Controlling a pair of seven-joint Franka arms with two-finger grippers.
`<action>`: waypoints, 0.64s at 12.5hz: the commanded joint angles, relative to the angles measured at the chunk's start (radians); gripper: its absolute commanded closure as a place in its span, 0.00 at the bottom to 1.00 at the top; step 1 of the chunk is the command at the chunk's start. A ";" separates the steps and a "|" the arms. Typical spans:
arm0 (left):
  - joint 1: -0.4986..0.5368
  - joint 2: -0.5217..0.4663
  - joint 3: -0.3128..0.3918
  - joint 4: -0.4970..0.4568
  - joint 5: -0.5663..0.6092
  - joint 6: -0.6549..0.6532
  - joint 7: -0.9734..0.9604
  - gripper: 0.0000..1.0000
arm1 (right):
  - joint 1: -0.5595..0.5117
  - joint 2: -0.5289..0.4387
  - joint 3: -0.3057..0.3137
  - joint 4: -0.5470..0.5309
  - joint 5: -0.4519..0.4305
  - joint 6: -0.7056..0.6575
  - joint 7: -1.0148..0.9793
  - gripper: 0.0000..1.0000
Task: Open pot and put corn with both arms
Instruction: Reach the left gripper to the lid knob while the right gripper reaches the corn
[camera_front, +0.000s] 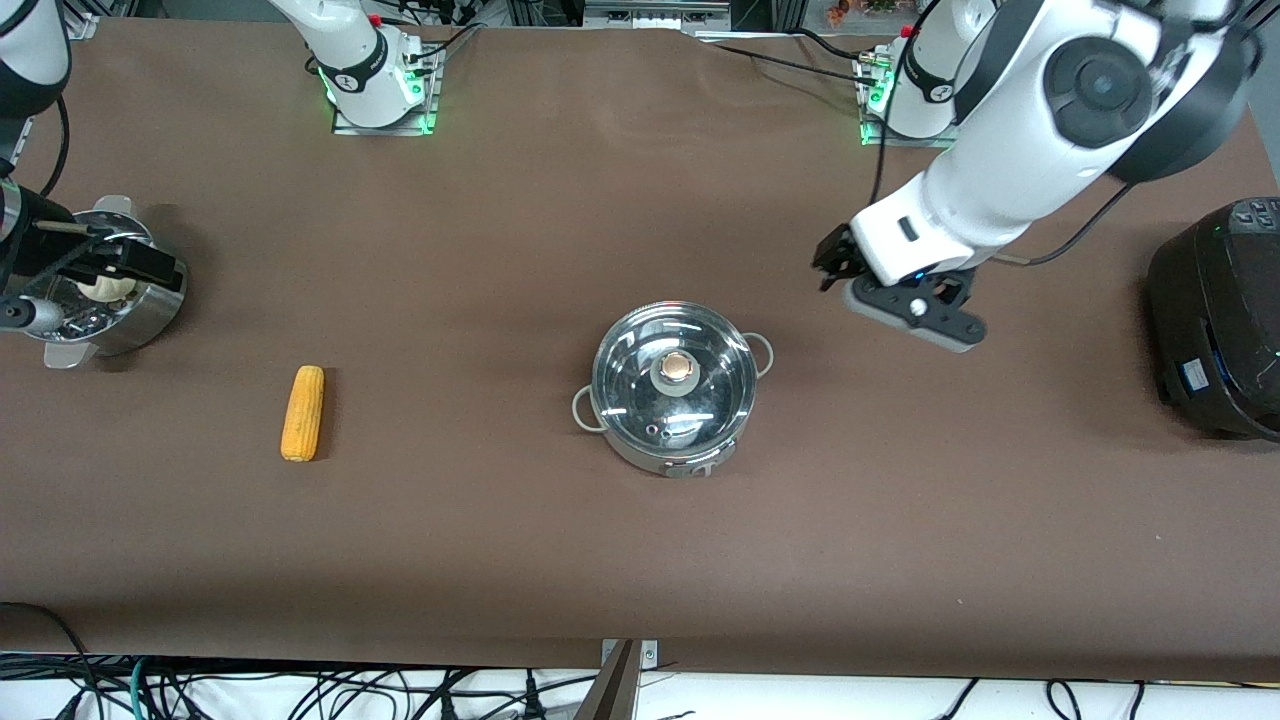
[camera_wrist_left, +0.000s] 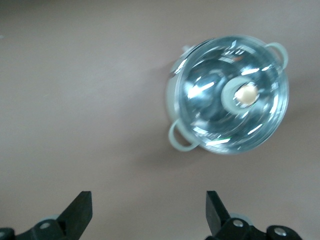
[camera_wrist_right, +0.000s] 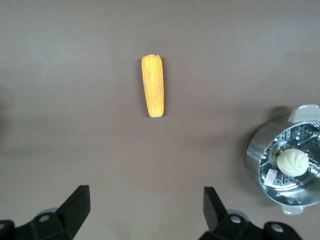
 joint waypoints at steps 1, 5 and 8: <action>-0.067 0.089 0.006 0.053 -0.031 0.054 0.018 0.00 | -0.030 0.085 0.003 0.023 0.008 0.041 -0.014 0.00; -0.185 0.223 0.008 0.062 -0.021 0.207 0.028 0.00 | -0.030 0.213 0.003 0.017 0.011 0.173 -0.014 0.00; -0.207 0.269 0.010 0.062 -0.020 0.316 0.026 0.00 | -0.024 0.344 0.003 -0.001 0.010 0.251 -0.013 0.00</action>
